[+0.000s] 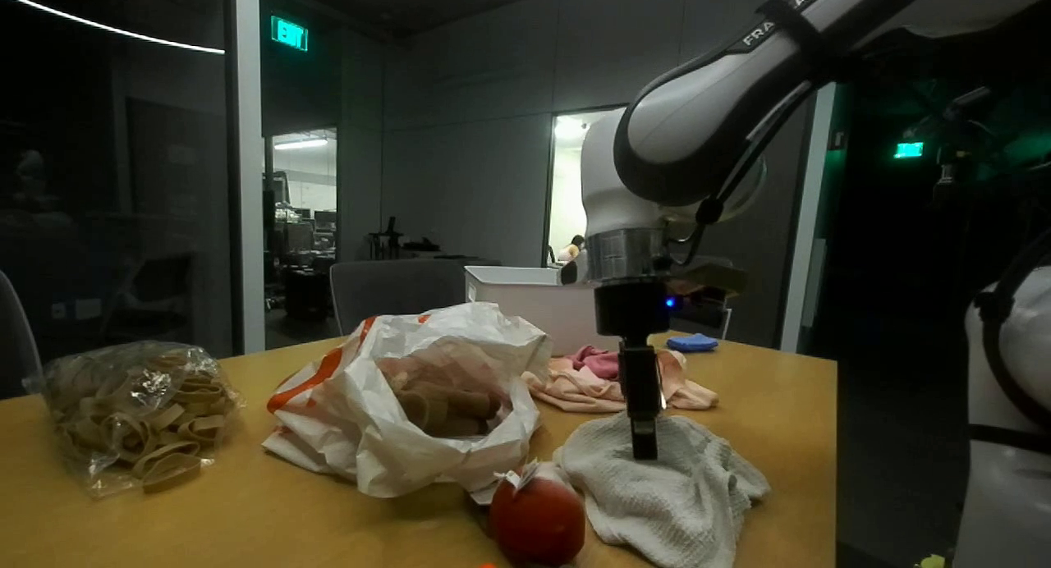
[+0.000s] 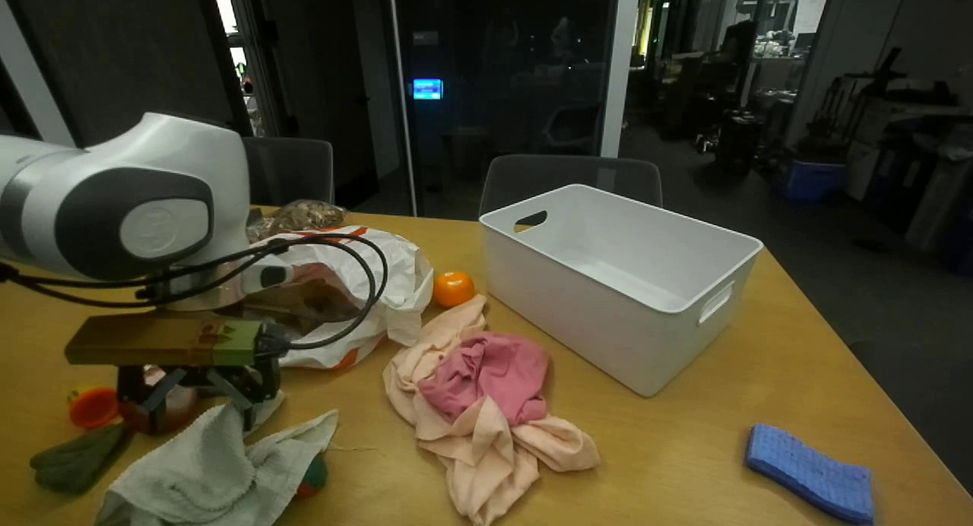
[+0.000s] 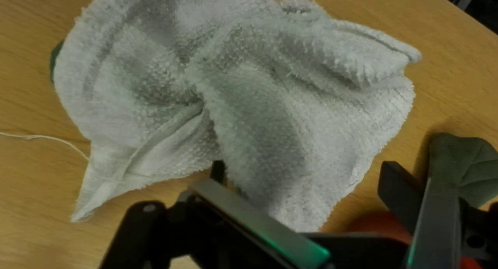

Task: Put the brown plush toy and towel in the plastic

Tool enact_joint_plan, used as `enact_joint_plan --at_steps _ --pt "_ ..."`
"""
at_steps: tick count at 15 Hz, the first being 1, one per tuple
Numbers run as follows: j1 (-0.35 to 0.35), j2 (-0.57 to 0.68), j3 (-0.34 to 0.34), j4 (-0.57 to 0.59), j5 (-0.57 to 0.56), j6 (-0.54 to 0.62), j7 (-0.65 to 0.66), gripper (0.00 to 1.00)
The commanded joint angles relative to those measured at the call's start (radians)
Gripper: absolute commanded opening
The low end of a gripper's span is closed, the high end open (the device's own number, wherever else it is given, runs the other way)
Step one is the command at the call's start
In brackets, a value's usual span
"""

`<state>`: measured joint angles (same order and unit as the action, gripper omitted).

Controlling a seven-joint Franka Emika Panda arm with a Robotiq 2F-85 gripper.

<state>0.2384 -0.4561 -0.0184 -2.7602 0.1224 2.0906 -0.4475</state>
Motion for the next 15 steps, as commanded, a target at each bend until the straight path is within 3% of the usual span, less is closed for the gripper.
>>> enact_joint_plan --at_steps 1,6,7,9,15 --pt "-0.015 0.088 0.008 0.001 0.009 0.063 0.007 1.00" --pt "-0.057 0.241 0.006 -0.002 0.009 0.190 0.034 1.00" --pt "-0.067 0.268 0.005 -0.002 0.007 0.222 0.034 0.75" --pt "-0.086 0.305 0.003 -0.002 0.006 0.270 0.029 0.68" --pt "-0.135 0.272 -0.009 0.012 -0.010 0.267 0.029 0.20"
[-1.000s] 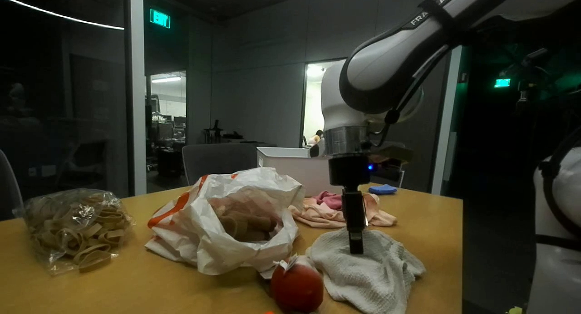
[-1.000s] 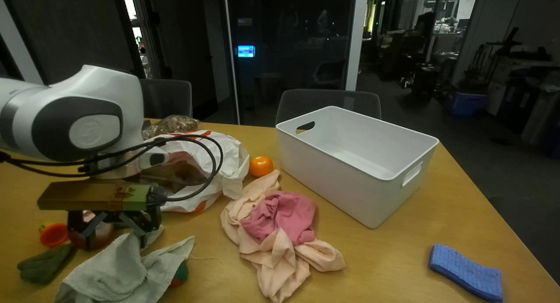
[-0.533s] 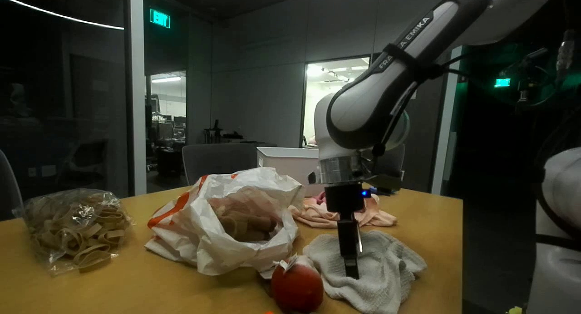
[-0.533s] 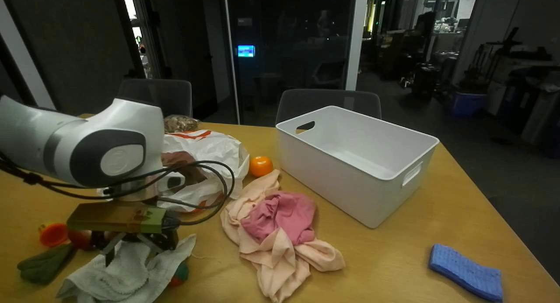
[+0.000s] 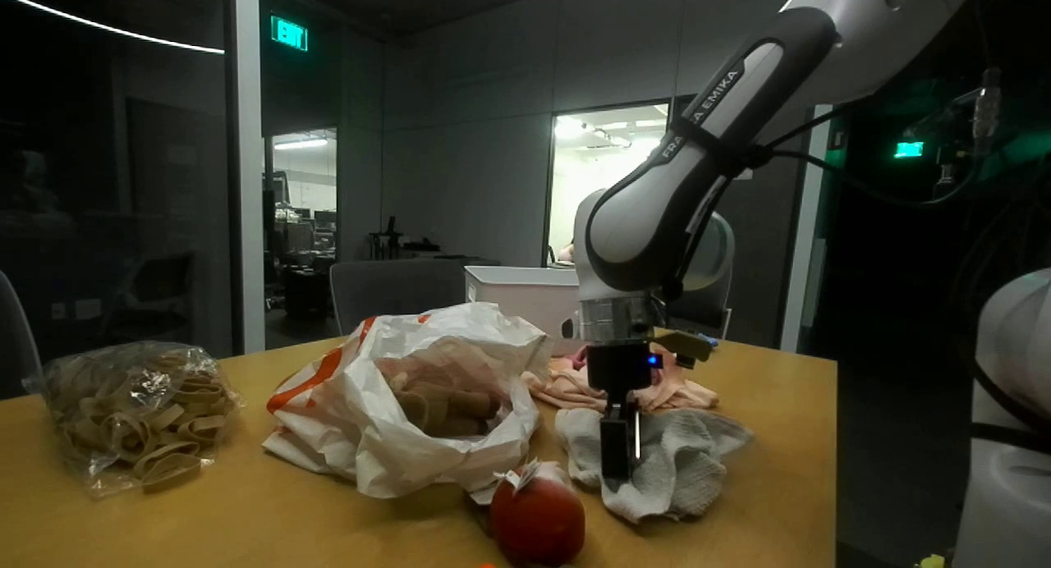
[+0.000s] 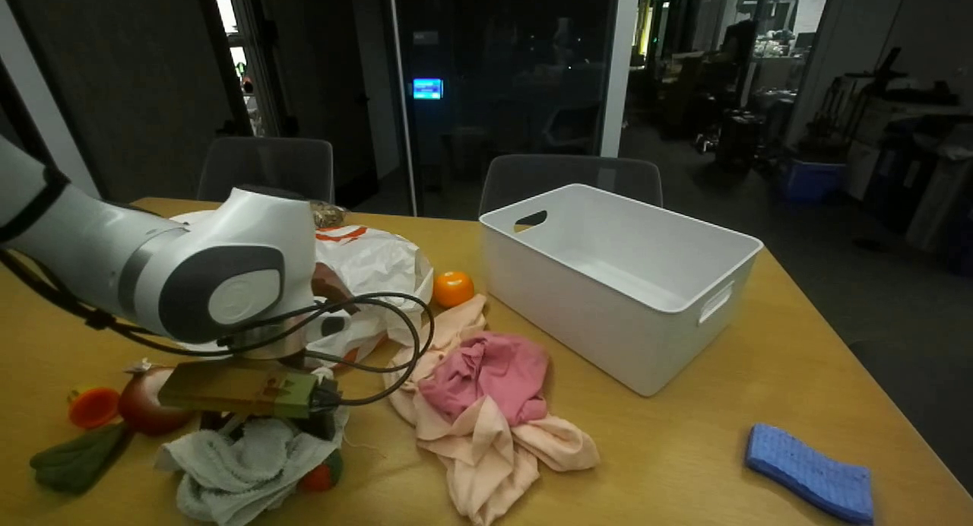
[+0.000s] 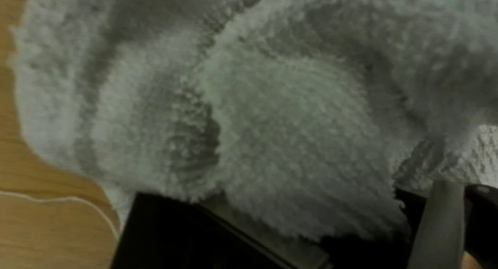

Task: Put the brown plush toy and towel in the plastic

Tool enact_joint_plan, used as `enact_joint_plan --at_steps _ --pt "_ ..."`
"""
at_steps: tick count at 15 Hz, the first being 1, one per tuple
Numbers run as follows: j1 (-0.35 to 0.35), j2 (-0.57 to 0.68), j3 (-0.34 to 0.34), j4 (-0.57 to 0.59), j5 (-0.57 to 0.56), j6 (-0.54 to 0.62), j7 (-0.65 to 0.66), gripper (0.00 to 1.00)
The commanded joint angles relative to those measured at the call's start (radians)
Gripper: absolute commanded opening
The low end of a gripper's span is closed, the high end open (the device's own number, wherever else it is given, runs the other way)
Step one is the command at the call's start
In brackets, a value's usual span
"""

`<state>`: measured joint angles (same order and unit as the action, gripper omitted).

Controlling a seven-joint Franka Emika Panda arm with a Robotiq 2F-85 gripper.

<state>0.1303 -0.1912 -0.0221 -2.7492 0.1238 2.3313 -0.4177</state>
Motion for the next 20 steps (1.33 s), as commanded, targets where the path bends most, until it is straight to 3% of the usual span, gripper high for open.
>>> enact_joint_plan --at_steps 1,2,4,12,15,20 --pt "-0.031 -0.023 -0.004 0.004 -0.014 0.000 0.000 0.14" --pt "-0.034 -0.059 -0.002 0.007 -0.022 -0.026 0.000 0.06" --pt "-0.029 -0.162 0.003 -0.022 -0.017 -0.056 -0.004 0.00" --pt "0.057 -0.527 0.043 -0.024 -0.006 -0.150 0.035 0.00" --pt "0.107 -0.593 0.086 0.008 -0.009 -0.159 0.086 0.00" --pt "0.160 -0.652 0.194 0.002 -0.047 -0.053 0.184 0.00"
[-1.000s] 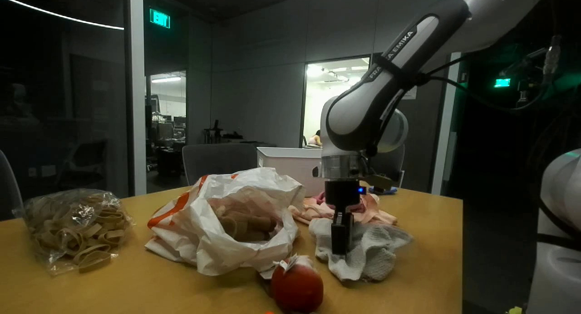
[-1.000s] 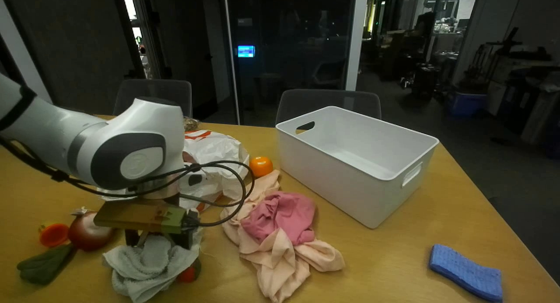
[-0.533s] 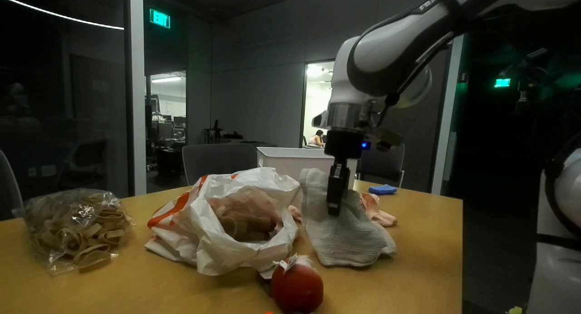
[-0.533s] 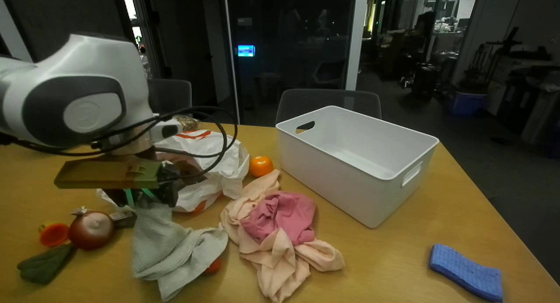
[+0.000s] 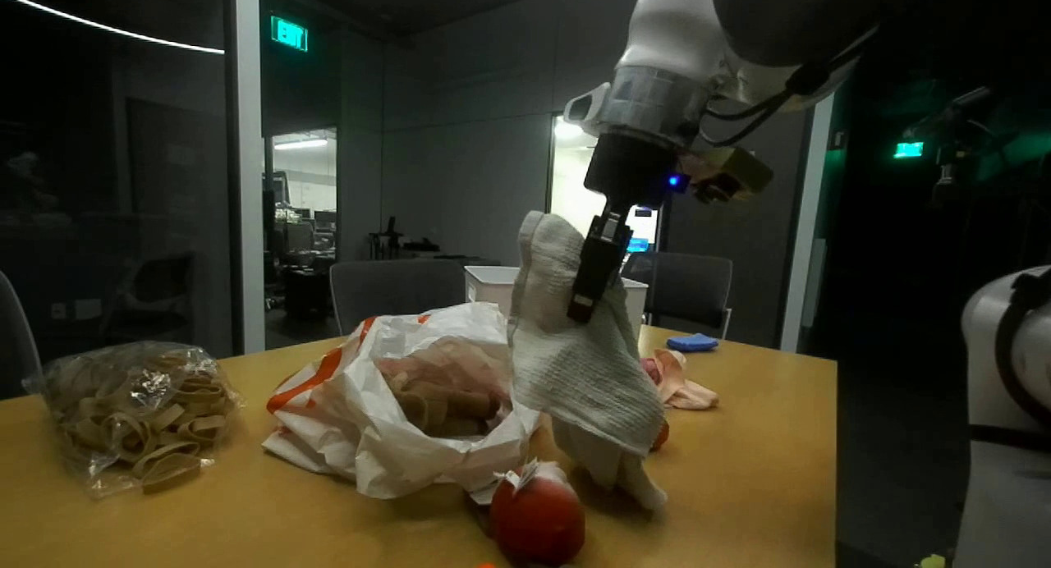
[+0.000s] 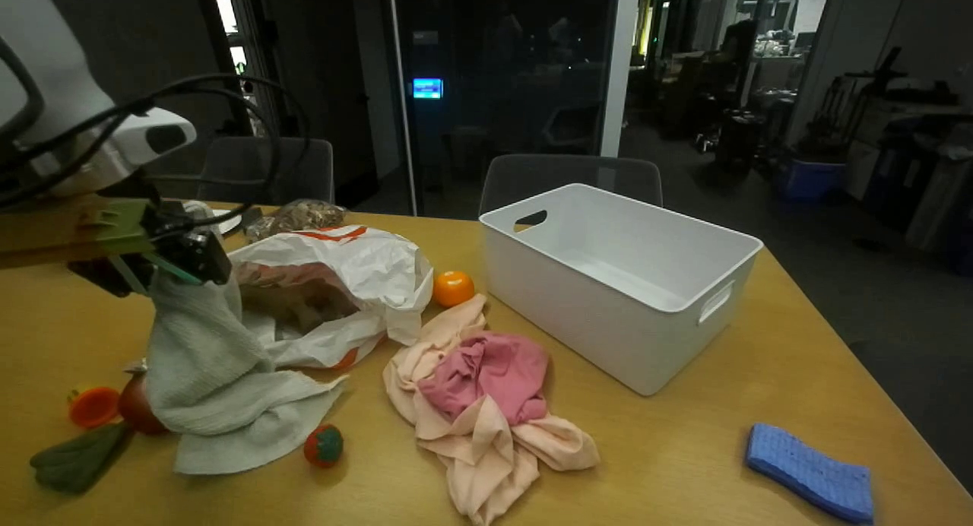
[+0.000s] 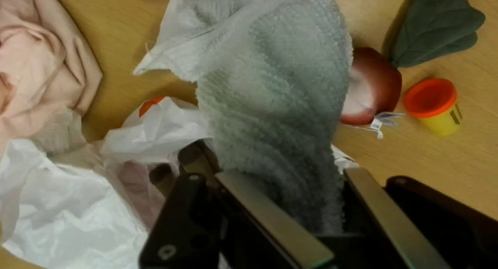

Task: Put the brown plush toy and towel in the plastic

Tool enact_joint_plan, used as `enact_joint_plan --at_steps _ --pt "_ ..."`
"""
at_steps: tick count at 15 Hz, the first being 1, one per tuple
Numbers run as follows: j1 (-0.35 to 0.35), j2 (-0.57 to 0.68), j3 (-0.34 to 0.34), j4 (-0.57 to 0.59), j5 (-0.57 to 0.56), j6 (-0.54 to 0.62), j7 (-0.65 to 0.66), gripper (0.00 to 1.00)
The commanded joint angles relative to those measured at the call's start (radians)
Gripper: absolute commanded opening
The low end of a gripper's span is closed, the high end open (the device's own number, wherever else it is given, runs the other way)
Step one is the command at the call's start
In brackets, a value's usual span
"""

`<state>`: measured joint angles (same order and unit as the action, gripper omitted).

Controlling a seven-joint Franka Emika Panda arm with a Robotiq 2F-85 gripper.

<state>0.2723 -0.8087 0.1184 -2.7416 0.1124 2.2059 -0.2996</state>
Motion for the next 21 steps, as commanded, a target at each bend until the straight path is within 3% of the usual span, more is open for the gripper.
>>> enact_joint_plan --at_steps 1,6,12,16,21 --pt "0.016 -0.041 0.072 0.001 -0.054 0.103 0.087 0.00" --pt "0.014 -0.114 0.194 0.009 -0.151 0.227 0.234 0.00" --pt "-0.057 -0.149 0.358 0.063 -0.304 0.346 0.407 0.00" --pt "-0.221 -0.088 0.414 0.022 -0.444 0.525 0.468 0.00" --pt "-0.494 0.035 0.467 0.010 -0.552 0.665 0.504 0.00"
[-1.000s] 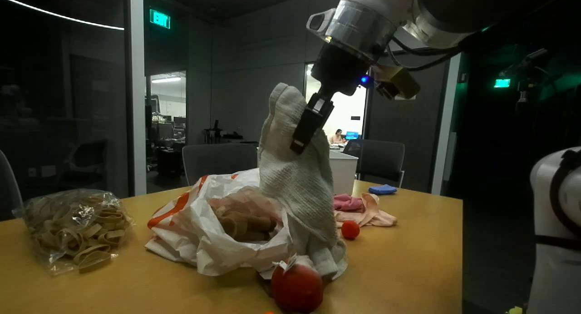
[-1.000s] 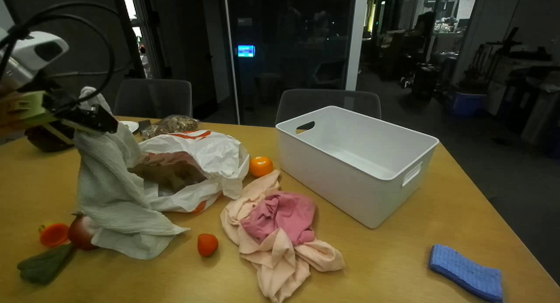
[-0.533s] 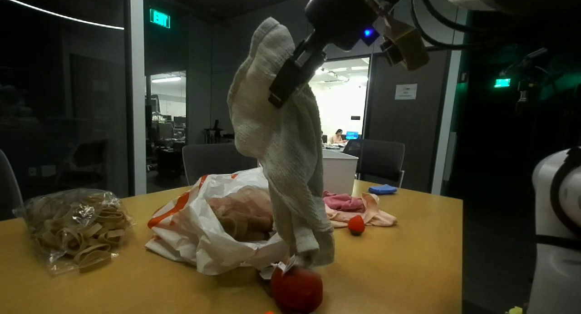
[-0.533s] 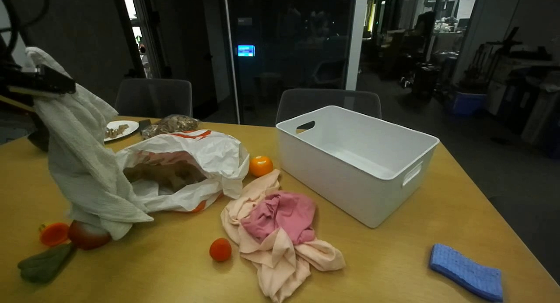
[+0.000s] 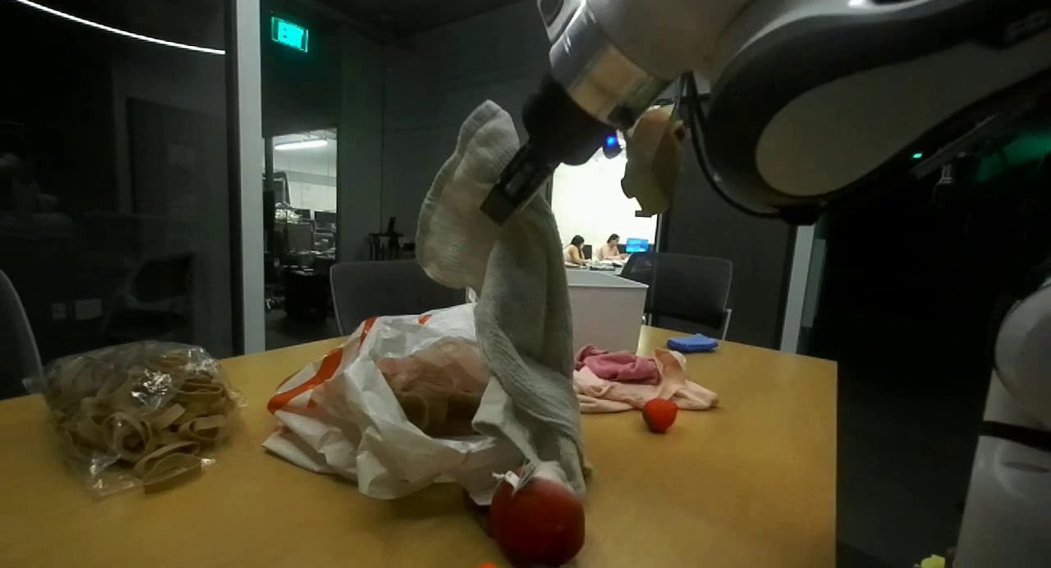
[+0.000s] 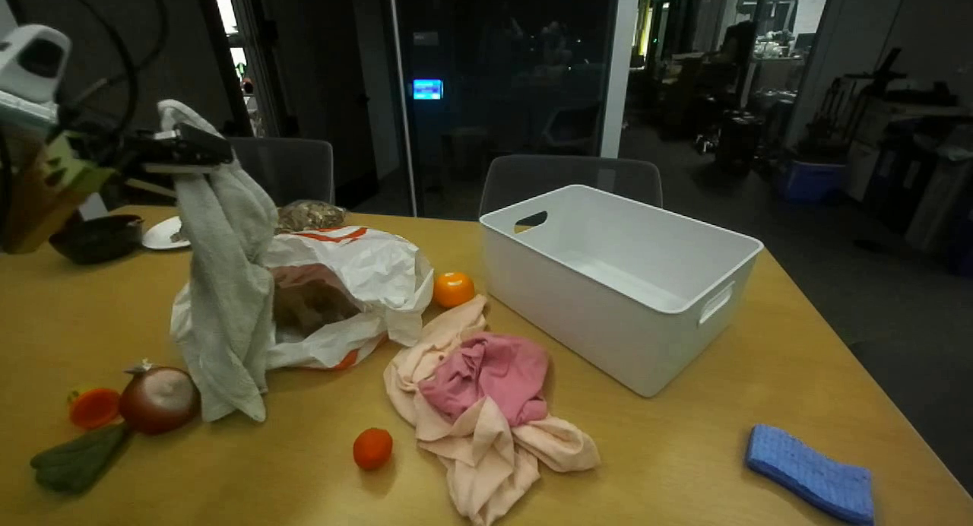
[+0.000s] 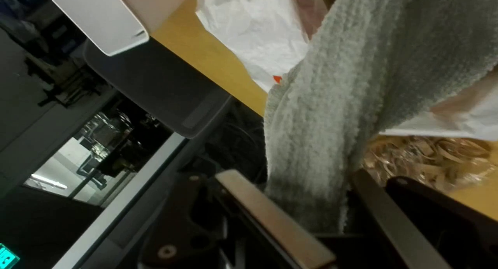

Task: Put the brown plush toy and towel in the plastic

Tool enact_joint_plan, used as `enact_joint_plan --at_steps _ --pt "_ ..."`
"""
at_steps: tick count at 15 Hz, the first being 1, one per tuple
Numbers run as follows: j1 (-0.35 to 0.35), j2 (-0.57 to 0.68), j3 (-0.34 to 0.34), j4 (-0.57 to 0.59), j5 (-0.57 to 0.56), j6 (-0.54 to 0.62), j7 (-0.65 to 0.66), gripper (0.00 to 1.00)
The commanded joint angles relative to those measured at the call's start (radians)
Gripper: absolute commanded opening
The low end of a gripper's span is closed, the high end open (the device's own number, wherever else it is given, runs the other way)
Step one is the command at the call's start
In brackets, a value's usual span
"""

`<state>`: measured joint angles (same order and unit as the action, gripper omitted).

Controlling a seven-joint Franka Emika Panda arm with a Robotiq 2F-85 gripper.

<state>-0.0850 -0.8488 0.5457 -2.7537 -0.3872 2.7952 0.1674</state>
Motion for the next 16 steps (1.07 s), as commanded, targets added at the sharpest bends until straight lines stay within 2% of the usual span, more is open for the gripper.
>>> enact_joint_plan --at_steps 1,2,9,14,16 --pt "-0.161 0.112 0.046 0.019 -0.048 0.083 0.038 0.00" --pt "-0.184 0.144 0.052 0.016 -0.047 0.090 0.036 0.00" --pt "-0.098 0.393 0.010 -0.001 -0.001 0.115 -0.034 0.00" --pt "-0.164 0.505 0.052 0.064 -0.062 0.082 -0.035 0.00" --pt "-0.208 0.544 0.091 0.107 -0.108 0.054 -0.019 0.00"
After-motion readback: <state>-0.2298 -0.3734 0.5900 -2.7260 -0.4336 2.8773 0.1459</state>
